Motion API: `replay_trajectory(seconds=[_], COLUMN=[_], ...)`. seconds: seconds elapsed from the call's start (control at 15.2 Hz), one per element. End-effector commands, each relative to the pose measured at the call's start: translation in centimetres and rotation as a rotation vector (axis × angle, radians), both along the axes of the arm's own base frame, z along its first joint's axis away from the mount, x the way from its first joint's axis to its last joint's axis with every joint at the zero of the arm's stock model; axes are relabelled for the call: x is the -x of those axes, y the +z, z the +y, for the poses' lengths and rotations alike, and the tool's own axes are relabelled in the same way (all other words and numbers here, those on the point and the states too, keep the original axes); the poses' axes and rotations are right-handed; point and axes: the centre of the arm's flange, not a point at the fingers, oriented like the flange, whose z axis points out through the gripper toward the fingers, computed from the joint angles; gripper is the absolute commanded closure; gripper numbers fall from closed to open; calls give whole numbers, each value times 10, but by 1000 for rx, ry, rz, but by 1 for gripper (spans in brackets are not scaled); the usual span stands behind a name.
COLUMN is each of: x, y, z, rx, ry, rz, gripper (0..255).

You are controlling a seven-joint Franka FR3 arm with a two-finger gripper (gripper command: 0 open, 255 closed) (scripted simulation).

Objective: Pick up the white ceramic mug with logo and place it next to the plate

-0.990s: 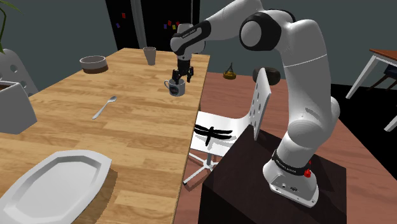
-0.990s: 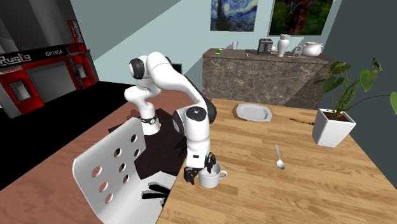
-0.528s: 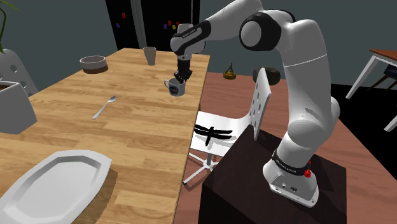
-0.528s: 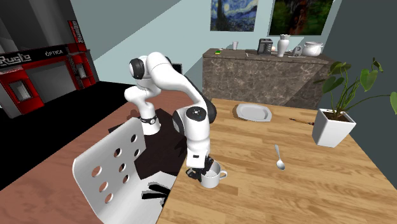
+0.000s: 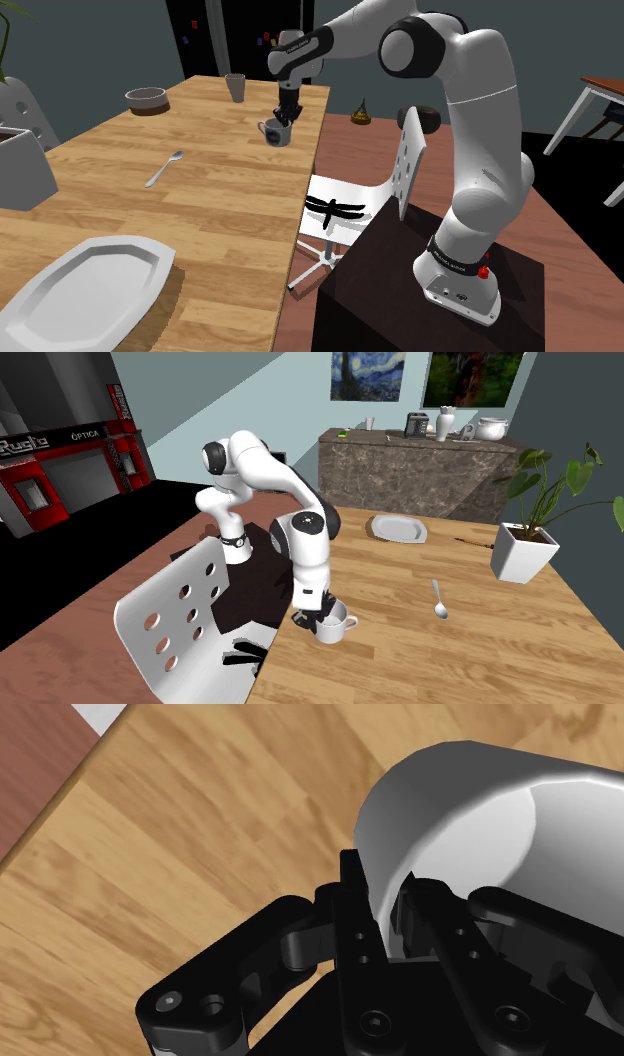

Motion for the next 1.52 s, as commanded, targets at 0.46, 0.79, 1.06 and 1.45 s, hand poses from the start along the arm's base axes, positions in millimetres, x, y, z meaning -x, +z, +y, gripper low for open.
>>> replay_trajectory(seconds=[0.46, 0.79, 1.06, 1.45], x=[0, 0, 0, 0], y=[49, 75, 97, 128], z=[1, 1, 1, 1], rx=[0, 0, 0, 0], ry=[0, 0, 0, 0], rz=[0, 0, 0, 0], gripper=[255, 255, 255, 255])
